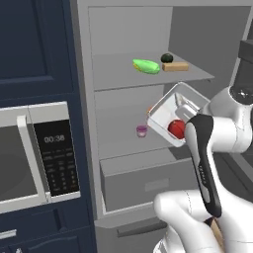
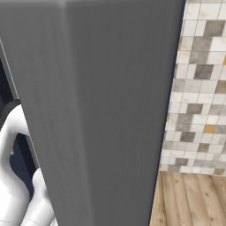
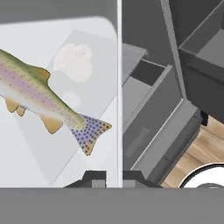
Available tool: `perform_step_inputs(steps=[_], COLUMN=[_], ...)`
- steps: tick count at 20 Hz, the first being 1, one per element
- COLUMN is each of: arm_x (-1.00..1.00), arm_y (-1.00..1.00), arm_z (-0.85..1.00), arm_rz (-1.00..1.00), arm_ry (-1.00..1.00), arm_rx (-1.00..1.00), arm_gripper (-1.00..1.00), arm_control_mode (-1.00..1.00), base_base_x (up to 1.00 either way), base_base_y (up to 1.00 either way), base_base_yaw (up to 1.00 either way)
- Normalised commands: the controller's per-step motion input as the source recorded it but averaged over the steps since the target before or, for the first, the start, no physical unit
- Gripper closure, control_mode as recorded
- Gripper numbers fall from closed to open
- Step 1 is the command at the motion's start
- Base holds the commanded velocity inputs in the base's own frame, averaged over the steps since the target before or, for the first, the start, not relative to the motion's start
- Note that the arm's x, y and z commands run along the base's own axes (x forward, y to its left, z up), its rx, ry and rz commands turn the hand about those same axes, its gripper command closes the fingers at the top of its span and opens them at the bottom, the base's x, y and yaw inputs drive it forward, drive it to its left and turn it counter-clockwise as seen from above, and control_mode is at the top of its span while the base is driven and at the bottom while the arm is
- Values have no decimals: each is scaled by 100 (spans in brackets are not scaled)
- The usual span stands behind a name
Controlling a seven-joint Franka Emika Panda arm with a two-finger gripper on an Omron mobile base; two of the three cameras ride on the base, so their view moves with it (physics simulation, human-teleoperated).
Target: Place the tupperware on the second highest shelf of the fridge. Make space for the tupperware among the existing items by rearranging them on the shelves if needed. Close the fridge door when finished.
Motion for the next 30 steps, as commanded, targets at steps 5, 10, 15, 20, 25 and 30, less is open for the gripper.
perform_step_inputs(steps=[5,10,15,20,25,30], arm_x=[29,6,15,43,23,11], arm_y=[40,49,49,11,4,7], arm_z=[-65,-46,-35,-9,-12,-45], arm_rz=[12,16,16,5,3,20], arm_ry=[4,11,23,11,3,9], arm_rx=[-19,-17,-9,0,0,-1], arm_gripper=[100,100,100,100,100,100], arm_control_mode=[-100,-100,-100,-100,-100,-100], base_base_x=[0,0,0,0,0,0], base_base_y=[0,0,0,0,0,0], base_base_yaw=[0,0,0,0,0,0])
